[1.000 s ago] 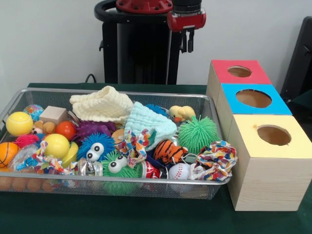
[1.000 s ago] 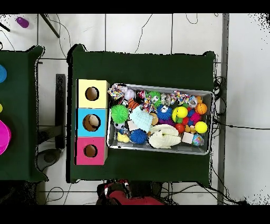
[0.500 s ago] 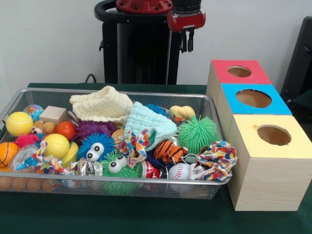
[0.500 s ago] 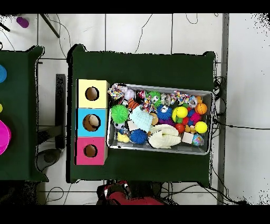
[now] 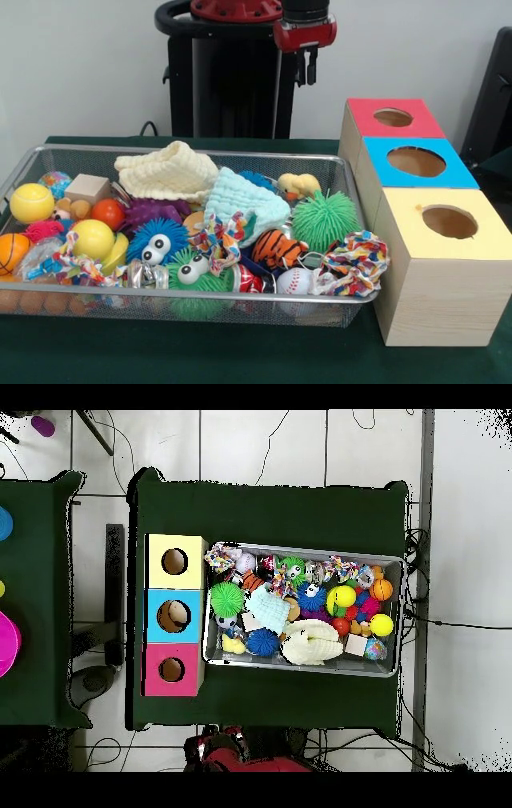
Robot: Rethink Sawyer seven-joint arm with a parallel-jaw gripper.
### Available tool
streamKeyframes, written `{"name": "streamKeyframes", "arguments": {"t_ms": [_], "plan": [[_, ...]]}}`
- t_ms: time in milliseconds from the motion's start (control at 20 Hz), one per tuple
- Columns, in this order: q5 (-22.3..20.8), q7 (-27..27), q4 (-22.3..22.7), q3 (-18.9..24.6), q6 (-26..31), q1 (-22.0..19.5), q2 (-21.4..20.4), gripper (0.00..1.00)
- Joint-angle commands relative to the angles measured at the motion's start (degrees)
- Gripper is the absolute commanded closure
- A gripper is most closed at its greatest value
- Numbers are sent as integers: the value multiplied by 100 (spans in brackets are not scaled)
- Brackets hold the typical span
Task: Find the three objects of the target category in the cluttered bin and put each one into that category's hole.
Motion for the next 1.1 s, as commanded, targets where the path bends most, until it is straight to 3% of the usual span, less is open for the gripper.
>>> {"name": "streamKeyframes", "arguments": {"t_ms": [50,200,500,600,750,1100], "plan": [[79,582,-706,253,751,-289,153,100],[244,596,-731,220,1070,-287,69,100],[153,759,-744,-49,857,-7,169,100],[142,746,-760,19,878,-46,165,100],[129,898,-653,281,478,-311,228,100],[14,757,-698,293,545,-348,217,100]]}}
